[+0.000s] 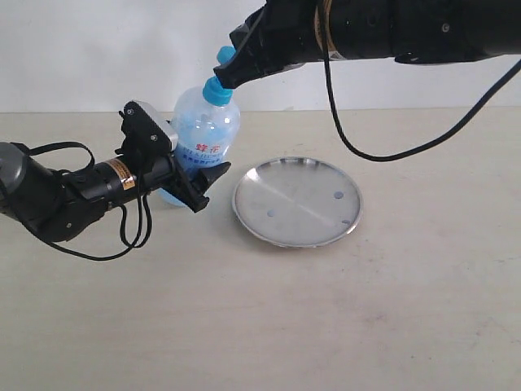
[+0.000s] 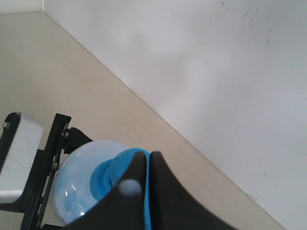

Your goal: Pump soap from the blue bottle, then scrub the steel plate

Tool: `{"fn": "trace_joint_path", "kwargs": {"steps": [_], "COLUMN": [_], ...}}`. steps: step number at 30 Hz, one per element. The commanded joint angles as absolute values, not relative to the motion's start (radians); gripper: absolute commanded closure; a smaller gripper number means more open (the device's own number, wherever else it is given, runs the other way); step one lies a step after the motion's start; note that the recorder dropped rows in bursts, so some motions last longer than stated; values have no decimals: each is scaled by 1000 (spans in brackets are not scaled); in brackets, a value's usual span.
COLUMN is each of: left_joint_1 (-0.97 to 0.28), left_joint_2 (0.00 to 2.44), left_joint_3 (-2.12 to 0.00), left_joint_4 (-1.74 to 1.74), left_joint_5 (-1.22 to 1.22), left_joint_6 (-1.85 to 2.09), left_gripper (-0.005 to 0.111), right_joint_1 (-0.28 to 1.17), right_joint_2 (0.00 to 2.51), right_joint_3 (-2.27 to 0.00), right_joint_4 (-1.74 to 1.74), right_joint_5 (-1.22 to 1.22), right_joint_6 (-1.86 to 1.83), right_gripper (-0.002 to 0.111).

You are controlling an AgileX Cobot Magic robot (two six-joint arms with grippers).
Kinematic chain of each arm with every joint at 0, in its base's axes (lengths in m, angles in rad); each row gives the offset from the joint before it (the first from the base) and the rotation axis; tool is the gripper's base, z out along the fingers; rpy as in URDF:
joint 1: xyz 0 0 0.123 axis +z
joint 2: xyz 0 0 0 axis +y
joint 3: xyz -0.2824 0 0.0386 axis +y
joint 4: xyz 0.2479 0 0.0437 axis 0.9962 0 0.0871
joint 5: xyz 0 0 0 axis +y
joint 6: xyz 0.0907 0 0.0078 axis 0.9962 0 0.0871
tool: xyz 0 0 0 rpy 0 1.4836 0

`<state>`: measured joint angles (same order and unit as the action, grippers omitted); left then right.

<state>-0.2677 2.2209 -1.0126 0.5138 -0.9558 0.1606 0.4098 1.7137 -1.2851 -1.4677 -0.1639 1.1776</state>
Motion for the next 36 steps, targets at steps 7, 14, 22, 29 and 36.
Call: {"fn": "trace_joint_path", "kwargs": {"steps": [7, 14, 22, 29, 36], "left_joint_1": [-273, -273, -273, -273, -273], "left_joint_2": [2230, 2230, 2230, 2230, 2230], "left_joint_3": [-1012, -1012, -1012, -1012, -1012], "left_joint_4": [514, 514, 520, 520, 520], "left_joint_5": [-914, -914, -926, -927, -935], "left_joint_6": [172, 172, 172, 172, 172], "left_gripper": [103, 103, 103, 103, 103], "right_joint_1": [409, 409, 411, 411, 411], "right_joint_2": [1791, 1804, 1839, 1869, 1877], "right_joint_3": [-1318, -1318, -1316, -1316, -1316], "right_joint_4": [-1453, -1441, -1441, -1447, -1447], "right_joint_5": [-186, -220, -258, -255, -254], "right_joint_6": [1176, 1213, 1262, 1310, 1317], "right_gripper": [108, 108, 108, 108, 108]}}
